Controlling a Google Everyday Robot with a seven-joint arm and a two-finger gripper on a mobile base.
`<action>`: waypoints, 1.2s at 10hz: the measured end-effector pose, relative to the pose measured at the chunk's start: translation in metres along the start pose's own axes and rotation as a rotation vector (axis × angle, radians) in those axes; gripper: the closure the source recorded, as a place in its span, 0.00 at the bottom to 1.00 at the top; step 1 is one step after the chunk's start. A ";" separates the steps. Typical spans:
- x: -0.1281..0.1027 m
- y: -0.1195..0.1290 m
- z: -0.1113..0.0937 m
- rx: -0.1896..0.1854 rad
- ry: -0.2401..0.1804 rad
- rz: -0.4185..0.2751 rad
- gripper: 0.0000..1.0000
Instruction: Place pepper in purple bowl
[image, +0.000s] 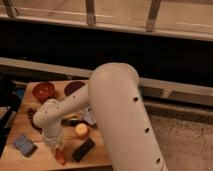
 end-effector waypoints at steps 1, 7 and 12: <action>0.001 -0.002 -0.014 -0.010 -0.018 0.015 1.00; 0.005 -0.039 -0.117 -0.053 -0.181 0.086 1.00; -0.016 -0.125 -0.173 -0.068 -0.363 0.242 1.00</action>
